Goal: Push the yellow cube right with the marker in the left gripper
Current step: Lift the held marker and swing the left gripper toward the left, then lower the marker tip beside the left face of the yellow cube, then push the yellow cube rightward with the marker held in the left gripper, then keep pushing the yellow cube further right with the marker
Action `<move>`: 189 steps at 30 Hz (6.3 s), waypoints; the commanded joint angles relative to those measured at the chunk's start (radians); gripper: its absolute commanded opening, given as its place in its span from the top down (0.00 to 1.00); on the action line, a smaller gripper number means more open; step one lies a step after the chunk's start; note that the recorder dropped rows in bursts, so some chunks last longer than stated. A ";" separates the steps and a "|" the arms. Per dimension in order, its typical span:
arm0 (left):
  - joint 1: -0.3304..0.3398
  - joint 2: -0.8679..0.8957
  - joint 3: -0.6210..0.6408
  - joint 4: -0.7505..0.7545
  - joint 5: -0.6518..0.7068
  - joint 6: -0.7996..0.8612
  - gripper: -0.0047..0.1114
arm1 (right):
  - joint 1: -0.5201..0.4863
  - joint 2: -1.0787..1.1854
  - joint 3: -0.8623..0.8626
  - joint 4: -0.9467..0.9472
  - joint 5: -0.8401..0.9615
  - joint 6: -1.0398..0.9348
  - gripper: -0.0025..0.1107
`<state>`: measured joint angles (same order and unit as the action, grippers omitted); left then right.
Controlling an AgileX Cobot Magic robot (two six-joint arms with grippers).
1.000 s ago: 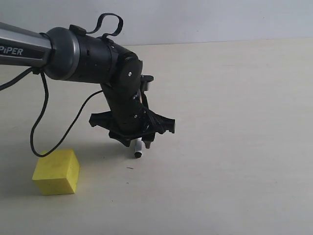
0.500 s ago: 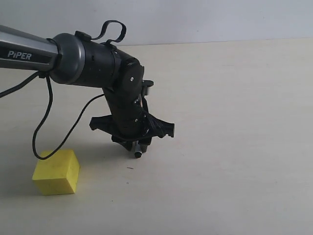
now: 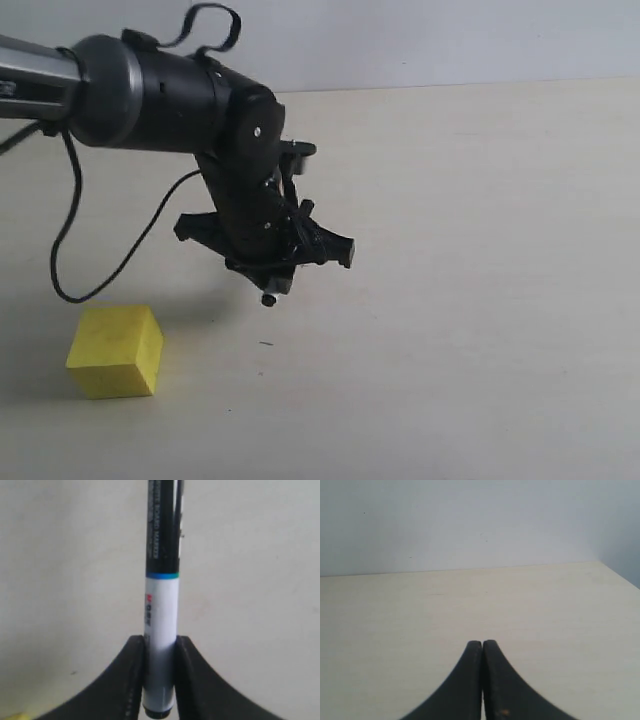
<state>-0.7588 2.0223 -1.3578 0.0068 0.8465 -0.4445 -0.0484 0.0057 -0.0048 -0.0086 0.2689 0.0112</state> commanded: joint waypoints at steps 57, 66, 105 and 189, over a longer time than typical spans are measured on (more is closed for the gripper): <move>0.738 -0.600 0.721 0.212 -0.144 1.722 0.96 | -0.006 -0.006 0.005 0.002 -0.005 -0.004 0.98; 0.720 -0.533 0.721 0.193 -0.091 1.726 0.96 | -0.006 -0.006 0.005 0.002 -0.005 -0.004 0.98; 0.392 -0.520 0.718 0.234 -0.281 1.348 0.96 | -0.006 -0.006 0.005 0.002 -0.005 -0.004 0.98; 0.011 -0.364 0.568 0.297 -0.205 1.106 0.96 | -0.006 -0.006 0.005 0.002 -0.005 -0.004 0.98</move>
<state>-0.7592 1.6575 -0.7865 0.2956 0.6463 0.6776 -0.0484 0.0057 -0.0048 -0.0086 0.2689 0.0112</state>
